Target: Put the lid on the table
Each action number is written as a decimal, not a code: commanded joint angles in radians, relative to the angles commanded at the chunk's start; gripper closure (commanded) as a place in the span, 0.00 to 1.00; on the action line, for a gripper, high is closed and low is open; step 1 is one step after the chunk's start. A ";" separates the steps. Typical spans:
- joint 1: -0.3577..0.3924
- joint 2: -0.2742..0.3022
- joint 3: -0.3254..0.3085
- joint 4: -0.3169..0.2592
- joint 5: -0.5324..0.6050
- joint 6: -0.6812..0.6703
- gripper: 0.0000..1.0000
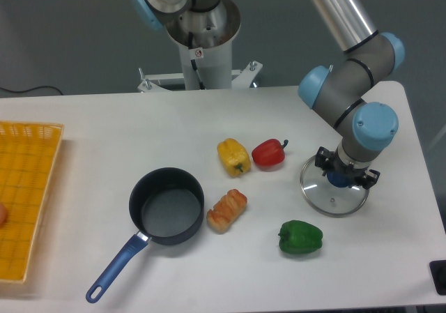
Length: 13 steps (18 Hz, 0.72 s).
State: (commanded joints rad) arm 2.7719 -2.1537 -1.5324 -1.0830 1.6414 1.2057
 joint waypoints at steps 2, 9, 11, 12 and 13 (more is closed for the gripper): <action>-0.002 0.000 0.000 0.002 0.000 0.000 0.29; -0.006 0.000 0.000 0.005 0.000 0.000 0.17; -0.006 0.003 0.000 0.005 0.000 0.006 0.02; -0.006 0.008 0.000 0.005 0.000 0.005 0.00; -0.006 0.012 0.002 0.003 0.000 0.005 0.00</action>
State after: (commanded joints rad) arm 2.7658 -2.1415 -1.5309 -1.0799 1.6414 1.2103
